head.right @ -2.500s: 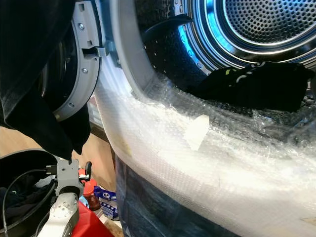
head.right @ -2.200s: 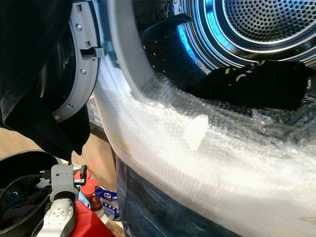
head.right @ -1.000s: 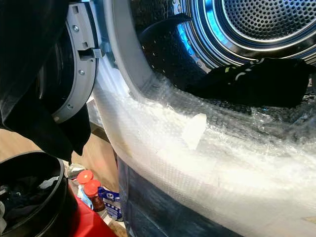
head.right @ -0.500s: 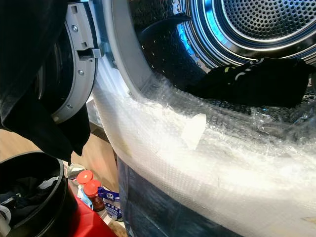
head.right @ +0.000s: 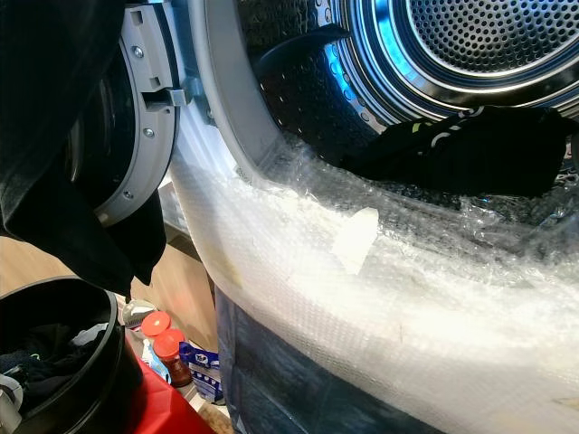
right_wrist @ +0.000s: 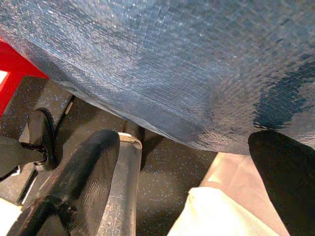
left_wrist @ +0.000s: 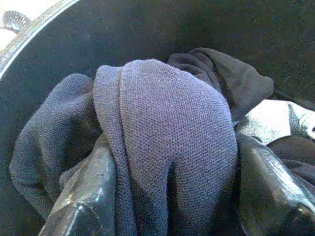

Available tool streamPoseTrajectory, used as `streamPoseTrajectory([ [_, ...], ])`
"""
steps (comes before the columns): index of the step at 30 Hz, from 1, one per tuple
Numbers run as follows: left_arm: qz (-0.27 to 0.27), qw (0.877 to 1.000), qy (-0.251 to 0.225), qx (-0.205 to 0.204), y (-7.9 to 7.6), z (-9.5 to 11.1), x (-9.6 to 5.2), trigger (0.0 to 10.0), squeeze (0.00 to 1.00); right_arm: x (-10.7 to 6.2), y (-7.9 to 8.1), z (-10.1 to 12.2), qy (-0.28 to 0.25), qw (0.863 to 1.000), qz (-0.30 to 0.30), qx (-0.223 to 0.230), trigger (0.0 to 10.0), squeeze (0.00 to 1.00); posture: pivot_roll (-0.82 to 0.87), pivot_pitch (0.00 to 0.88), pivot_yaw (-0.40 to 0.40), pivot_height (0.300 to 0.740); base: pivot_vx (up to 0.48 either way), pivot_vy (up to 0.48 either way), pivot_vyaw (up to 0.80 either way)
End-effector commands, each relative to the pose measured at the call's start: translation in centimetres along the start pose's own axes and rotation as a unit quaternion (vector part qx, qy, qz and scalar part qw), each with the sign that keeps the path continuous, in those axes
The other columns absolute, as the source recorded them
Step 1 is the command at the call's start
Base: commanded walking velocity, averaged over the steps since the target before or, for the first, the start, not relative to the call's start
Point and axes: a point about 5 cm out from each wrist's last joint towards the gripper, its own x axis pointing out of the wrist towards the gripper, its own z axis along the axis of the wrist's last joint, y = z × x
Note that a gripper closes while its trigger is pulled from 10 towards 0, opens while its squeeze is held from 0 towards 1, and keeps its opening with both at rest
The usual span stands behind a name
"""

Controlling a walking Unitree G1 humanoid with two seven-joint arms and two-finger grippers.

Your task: Clothes washing

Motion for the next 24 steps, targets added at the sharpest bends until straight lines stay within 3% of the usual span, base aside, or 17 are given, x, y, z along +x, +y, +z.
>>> streamPoseTrajectory([
  [1,-0.002,1.0,0.0,-0.001,0.1,0.1,0.1,0.0,0.0,0.0,0.3,0.0,0.002,1.0,0.005,0.0,10.0,0.0,0.02,0.0,0.001,0.74,0.0,0.0,0.0],
  [13,0.004,1.0,-0.008,0.007,0.4,0.5,0.0,0.0,0.0,0.0,1.0,-0.6,0.009,1.0,0.016,0.0,10.0,0.0,0.03,0.0,0.01,0.74,0.0,0.0,0.0],
  [24,-0.003,0.999,-0.03,0.018,-0.2,0.9,-0.4,0.0,0.0,0.1,1.8,0.4,-0.004,1.0,0.02,-0.006,10.0,0.0,0.04,0.0,0.019,0.74,0.0,0.0,0.0],
])
